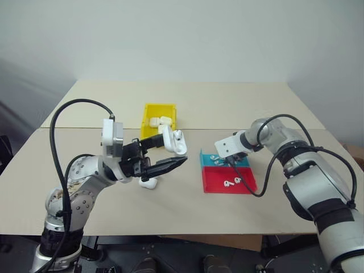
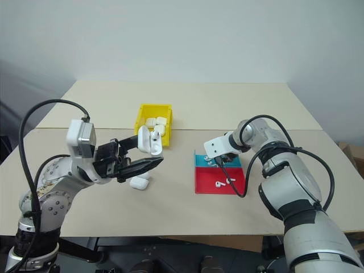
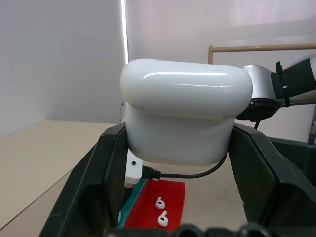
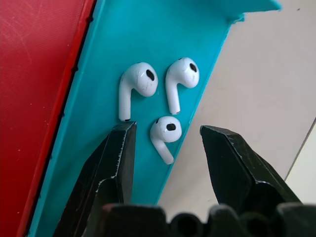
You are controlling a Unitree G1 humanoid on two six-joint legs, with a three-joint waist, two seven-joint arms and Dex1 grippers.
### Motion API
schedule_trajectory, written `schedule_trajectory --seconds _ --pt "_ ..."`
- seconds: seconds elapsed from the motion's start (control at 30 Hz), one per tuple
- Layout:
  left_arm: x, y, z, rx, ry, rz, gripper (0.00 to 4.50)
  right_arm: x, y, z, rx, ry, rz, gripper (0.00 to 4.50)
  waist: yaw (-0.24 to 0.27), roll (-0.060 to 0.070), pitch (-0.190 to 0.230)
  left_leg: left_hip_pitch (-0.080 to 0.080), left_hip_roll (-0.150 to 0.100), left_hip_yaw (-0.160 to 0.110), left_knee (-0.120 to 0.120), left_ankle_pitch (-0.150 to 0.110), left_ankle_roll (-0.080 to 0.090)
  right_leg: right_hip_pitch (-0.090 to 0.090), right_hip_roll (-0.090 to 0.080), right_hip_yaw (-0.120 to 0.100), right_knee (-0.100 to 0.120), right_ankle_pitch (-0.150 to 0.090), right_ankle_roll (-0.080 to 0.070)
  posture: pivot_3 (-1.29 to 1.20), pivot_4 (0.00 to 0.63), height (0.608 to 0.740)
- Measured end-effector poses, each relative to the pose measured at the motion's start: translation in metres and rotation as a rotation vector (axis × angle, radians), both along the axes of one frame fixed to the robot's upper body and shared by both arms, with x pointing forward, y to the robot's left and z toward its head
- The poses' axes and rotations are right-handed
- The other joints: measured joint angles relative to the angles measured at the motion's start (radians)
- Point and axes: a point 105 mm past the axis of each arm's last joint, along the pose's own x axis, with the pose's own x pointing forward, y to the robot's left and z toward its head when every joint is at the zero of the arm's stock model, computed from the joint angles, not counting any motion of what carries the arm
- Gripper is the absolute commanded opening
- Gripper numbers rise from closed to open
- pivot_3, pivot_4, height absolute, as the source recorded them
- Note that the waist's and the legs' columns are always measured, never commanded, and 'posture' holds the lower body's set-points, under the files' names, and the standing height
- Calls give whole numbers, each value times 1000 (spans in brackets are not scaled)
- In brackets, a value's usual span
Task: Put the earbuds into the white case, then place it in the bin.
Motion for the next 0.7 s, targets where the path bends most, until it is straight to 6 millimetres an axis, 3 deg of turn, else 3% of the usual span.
schedule_trajectory --seconds 0.17,0.7 --pt "0 0 0 4 -1 4 2776 1 0 -1 2 -10 -6 572 -1 0 0 1 0 0 0 0 0 1 0 0 0 0 0 0 150 740" --pt "0 3 1 10 -3 11 2776 4 1 1 45 -16 -39 572 0 0 0 1 0 0 0 0 0 1 0 0 1 0 0 0 150 740"
